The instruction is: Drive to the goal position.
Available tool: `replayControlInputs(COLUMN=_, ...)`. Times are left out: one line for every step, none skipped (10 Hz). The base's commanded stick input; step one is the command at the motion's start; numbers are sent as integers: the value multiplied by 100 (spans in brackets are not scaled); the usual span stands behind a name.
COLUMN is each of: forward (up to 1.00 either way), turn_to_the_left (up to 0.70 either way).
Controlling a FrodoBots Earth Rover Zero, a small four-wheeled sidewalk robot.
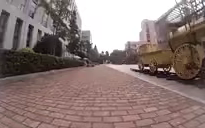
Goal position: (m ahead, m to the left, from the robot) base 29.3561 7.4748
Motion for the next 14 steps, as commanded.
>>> replayControlInputs(forward=70, turn_to_the_left=0)
replayControlInputs(forward=70, turn_to_the_left=0)
replayControlInputs(forward=70, turn_to_the_left=0)
replayControlInputs(forward=70, turn_to_the_left=0)
replayControlInputs(forward=70, turn_to_the_left=0)
replayControlInputs(forward=70, turn_to_the_left=0)
replayControlInputs(forward=70, turn_to_the_left=0)
replayControlInputs(forward=70, turn_to_the_left=0)
replayControlInputs(forward=70, turn_to_the_left=0)
replayControlInputs(forward=70, turn_to_the_left=0)
replayControlInputs(forward=70, turn_to_the_left=0)
replayControlInputs(forward=70, turn_to_the_left=0)
replayControlInputs(forward=70, turn_to_the_left=0)
replayControlInputs(forward=70, turn_to_the_left=0)
